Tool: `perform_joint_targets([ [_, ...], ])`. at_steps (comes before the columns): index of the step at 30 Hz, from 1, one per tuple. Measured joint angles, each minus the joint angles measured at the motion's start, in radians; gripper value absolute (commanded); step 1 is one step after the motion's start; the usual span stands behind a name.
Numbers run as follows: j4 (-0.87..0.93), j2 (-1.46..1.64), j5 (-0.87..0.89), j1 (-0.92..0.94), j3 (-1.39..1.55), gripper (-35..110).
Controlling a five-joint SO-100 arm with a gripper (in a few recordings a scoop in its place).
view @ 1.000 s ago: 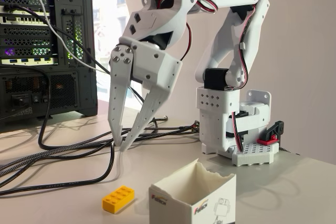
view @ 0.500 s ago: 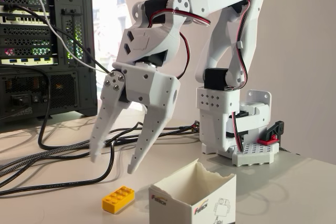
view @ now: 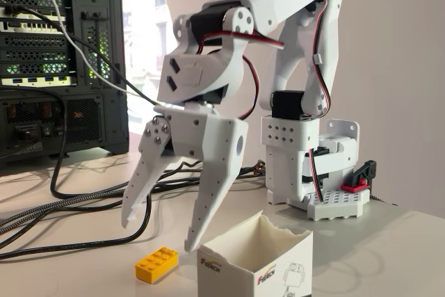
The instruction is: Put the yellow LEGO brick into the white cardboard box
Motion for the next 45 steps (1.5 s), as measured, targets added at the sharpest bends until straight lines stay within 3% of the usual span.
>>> perform_joint_targets([
  [11,0.000,-0.138,0.049,-0.003,-0.037,25],
  [17,0.000,-0.181,0.052,0.006,-0.081,13],
  [27,0.000,-0.221,0.041,0.034,-0.126,11],
  [36,0.003,-0.238,0.012,0.051,-0.155,-6],
  [45,0.006,-0.238,-0.035,0.055,-0.160,-9],
])
